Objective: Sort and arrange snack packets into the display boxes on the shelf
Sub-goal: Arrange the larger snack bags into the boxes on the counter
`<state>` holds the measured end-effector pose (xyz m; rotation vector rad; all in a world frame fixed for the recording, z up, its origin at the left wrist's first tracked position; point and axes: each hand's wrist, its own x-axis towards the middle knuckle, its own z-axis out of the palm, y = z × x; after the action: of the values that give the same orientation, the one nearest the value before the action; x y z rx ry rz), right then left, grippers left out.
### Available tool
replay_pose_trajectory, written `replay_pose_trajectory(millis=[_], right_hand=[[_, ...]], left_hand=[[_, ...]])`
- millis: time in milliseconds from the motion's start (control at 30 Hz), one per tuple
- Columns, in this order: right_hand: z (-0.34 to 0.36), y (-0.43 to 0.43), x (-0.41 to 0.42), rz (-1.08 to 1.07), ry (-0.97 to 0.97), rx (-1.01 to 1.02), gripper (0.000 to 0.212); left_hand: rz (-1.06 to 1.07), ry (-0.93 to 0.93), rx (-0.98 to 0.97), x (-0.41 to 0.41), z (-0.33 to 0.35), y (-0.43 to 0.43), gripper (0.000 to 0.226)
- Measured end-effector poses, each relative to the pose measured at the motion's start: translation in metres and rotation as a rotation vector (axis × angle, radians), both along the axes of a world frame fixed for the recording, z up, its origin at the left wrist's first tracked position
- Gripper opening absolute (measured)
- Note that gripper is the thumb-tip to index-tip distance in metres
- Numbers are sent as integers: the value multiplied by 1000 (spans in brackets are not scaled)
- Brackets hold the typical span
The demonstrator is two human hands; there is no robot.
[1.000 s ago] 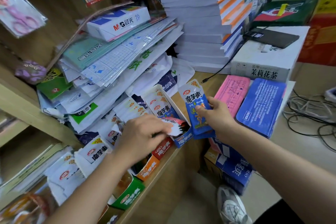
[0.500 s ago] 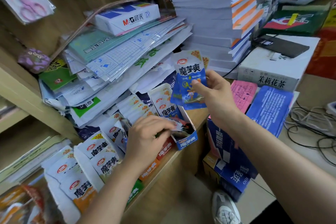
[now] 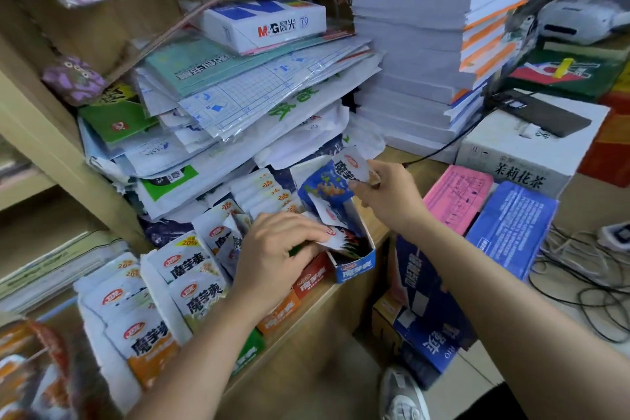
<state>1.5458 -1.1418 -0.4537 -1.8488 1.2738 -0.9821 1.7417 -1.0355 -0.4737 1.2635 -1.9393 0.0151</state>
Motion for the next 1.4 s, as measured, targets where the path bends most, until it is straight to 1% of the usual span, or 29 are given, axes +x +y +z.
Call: replay_pose_trajectory(millis=[33,67,167,200,267,300,333,367,400,433,500,567,600,667,800,900,967,1033,1100,1167,1233,1267,1333,1400], right_hand=[[-1,0,-1,-20,32,-24,6],[0,0,-1,-51,60,-74,9],[1,-3,0,-134,118,-221,24],[4,-3,-1,-124,151,-263,29],[9,-3,1,-28,249,-291,37],[11,-2,2,59,280,-256,32],[11,-2,0,149,318,-191,20],[10,-2,-3,233,349,-120,23],[8,-2,-8,291,368,-47,41],[5,-1,-14,313,353,0,53],[3,0,-27,244,229,30,58],[3,4,-36,191,70,45,51],[4,8,-37,202,12,46,46],[5,13,-30,251,-31,37,40],[0,11,-8,243,76,-23,48],[-4,5,-2,235,149,-70,51],[-5,1,-5,185,179,-106,44],[-8,-3,-7,99,193,-153,30],[-10,-6,-6,-7,177,-172,18],[-14,-8,-6,-43,131,-125,16],[-18,-7,-6,25,130,9,17],[-19,-6,-9,73,114,91,18],[-17,-3,-19,154,7,239,24],[-14,6,-37,225,-112,380,37]], left_hand=[[2,9,3,-1,1,0,15],[4,18,6,-1,1,0,16],[16,6,6,-1,-1,-1,12],[23,-9,3,0,-1,-1,12],[50,-34,-4,1,-3,-2,22],[61,-36,-7,1,-3,-3,24],[67,-33,-6,2,-2,-3,22],[67,-31,-3,2,-2,-4,17],[67,-30,-2,3,-1,-4,15],[66,-37,0,3,-1,-6,19],[58,-65,-1,3,-1,-8,23],[54,-77,-1,3,-1,-10,23],[53,-71,2,2,-1,-10,23],[55,-56,7,2,-1,-12,24],[57,-7,12,0,0,-13,18],[44,9,72,3,-1,-12,30],[35,10,79,5,-1,-11,27],[29,7,57,5,-1,-11,16],[36,-18,28,4,-2,-12,22],[26,-55,-8,2,-1,-14,21],[2,-59,-26,0,1,-17,19],[-5,-35,-24,0,4,-20,19],[8,65,-7,2,10,-25,20],[36,168,21,5,16,-30,20]])
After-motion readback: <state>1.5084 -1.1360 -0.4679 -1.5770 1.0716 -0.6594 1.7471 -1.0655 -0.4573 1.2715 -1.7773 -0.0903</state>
